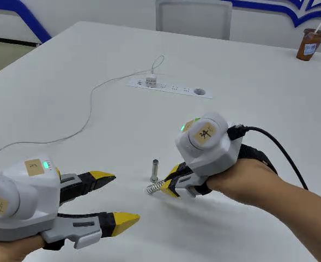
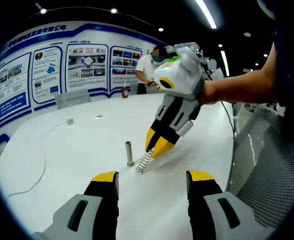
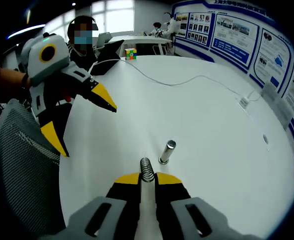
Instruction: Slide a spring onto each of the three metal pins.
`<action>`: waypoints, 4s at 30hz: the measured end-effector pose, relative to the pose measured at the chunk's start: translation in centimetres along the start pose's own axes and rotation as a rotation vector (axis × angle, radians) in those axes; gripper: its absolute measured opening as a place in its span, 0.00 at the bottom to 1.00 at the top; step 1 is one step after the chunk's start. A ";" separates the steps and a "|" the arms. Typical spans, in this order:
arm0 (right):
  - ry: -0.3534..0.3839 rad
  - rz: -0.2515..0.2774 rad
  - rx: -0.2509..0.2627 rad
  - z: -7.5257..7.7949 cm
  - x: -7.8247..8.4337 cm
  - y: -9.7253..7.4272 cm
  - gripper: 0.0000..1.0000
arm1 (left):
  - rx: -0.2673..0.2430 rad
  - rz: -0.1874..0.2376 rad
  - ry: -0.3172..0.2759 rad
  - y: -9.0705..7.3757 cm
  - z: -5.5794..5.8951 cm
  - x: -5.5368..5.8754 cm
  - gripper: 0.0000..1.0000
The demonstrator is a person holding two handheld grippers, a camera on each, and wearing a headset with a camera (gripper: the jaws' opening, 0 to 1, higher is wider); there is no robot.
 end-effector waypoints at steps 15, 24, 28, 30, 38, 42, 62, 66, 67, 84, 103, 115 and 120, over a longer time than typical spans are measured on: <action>-0.014 -0.034 -0.051 -1.3 -0.8 -2.2 0.11 | 0.033 -0.013 0.025 0.7 0.2 0.1 0.54; -0.058 -0.048 -0.084 -2.9 -2.0 -4.0 0.11 | 0.081 -0.037 0.081 1.9 0.4 -0.1 0.48; -0.070 -0.048 -0.099 -3.6 -2.5 -4.4 0.11 | 0.103 -0.052 0.112 2.3 0.7 0.0 0.45; -0.079 -0.046 -0.102 -3.9 -2.8 -4.6 0.11 | 0.115 -0.063 0.134 2.6 0.9 0.0 0.43; -0.087 -0.049 -0.111 -4.4 -3.1 -5.1 0.11 | 0.134 -0.073 0.184 3.0 1.3 0.0 0.32; -0.078 -0.049 -0.123 -4.7 -3.2 -5.2 0.11 | 0.141 -0.077 0.205 3.2 1.6 0.0 0.26; -0.065 0.017 -0.123 -5.0 -4.0 -5.6 0.12 | 0.148 -0.059 0.164 3.6 2.1 -0.4 0.11; -0.058 0.054 -0.120 -5.1 -4.3 -5.6 0.12 | 0.151 -0.045 0.116 3.6 2.1 -0.5 0.11; -0.057 0.062 -0.119 -5.1 -4.4 -5.6 0.12 | 0.153 -0.041 0.108 3.6 2.1 -0.6 0.11; -0.001 0.163 -0.095 -4.4 -4.8 -6.0 0.15 | 0.148 0.018 0.027 3.6 1.8 -1.1 0.10; 0.023 0.204 -0.086 -4.4 -5.4 -6.1 0.13 | 0.136 0.061 -0.017 3.2 1.5 -1.9 0.10; 0.009 0.218 -0.079 -4.4 -5.8 -6.3 0.12 | 0.118 0.059 0.021 3.3 1.5 -2.3 0.11; 0.006 0.223 -0.071 -4.3 -6.0 -6.4 0.12 | 0.115 0.057 0.039 3.3 1.4 -2.4 0.13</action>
Point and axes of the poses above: the centre of the closed fingertips' face, and the gripper's own axes: y roughly forward along the fingers, z roughly to its right, x roughly out of its underside, the point moved 5 cm from there along -y, roughly backward along the fingers, and after that the axes turned 2 degrees about x, right-handed, at the moved point
